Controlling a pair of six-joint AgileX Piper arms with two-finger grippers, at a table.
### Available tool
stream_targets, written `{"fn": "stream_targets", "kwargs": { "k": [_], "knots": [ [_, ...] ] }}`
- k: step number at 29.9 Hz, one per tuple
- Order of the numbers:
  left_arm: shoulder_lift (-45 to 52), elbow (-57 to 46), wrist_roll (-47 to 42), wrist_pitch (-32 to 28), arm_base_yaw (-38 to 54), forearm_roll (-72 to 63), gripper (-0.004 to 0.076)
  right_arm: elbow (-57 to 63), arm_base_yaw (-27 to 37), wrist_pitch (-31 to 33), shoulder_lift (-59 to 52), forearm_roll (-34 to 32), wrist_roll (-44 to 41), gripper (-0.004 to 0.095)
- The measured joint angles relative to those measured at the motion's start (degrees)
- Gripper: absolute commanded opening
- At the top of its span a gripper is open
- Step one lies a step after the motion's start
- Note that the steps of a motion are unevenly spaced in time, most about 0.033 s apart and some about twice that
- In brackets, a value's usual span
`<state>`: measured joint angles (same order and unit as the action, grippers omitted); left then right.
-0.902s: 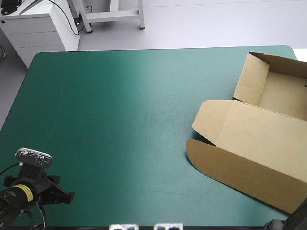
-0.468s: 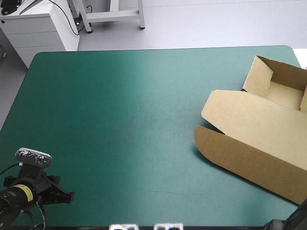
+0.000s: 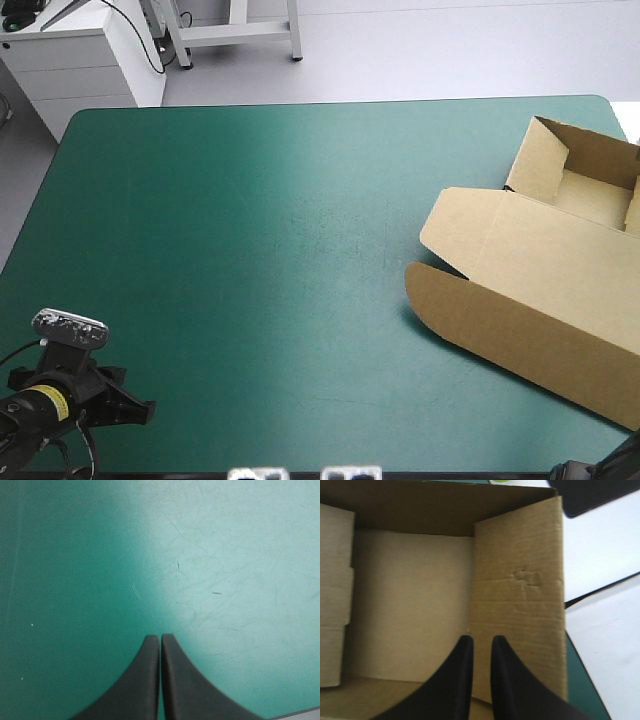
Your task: Fold the box
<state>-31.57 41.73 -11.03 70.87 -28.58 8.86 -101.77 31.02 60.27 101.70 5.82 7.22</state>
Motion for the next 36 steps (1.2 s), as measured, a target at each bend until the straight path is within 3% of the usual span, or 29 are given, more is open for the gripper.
{"fn": "stream_targets", "kwargs": {
  "k": [6, 12, 20, 27, 36],
  "knots": [
    [0.00, 0.00, 0.00, -0.61, 0.00, 0.00, -0.0008, -0.06, -0.50, 5.01, -0.97, 12.19, 8.37, -0.0011],
    [0.00, 0.00, 0.00, -0.65, 0.00, 0.13, -0.0008, -0.06, -6.42, 8.12, -2.16, 12.84, 10.24, -0.0010],
    [0.00, 0.00, 0.00, -1.48, 0.00, 0.19, -0.0008, 0.48, -24.22, 10.25, -8.73, 10.25, 9.91, -0.0008],
    [0.00, 0.00, 0.00, -5.67, 0.00, 0.13, -0.0008, 14.40, -35.26, 3.38, -23.33, 8.16, 8.34, -0.0008],
    [0.00, 0.00, 0.49, -11.81, 0.00, 0.10, -0.0008, 40.45, -38.23, -5.09, -51.28, 6.99, 9.47, -0.0009]
  ]
}}
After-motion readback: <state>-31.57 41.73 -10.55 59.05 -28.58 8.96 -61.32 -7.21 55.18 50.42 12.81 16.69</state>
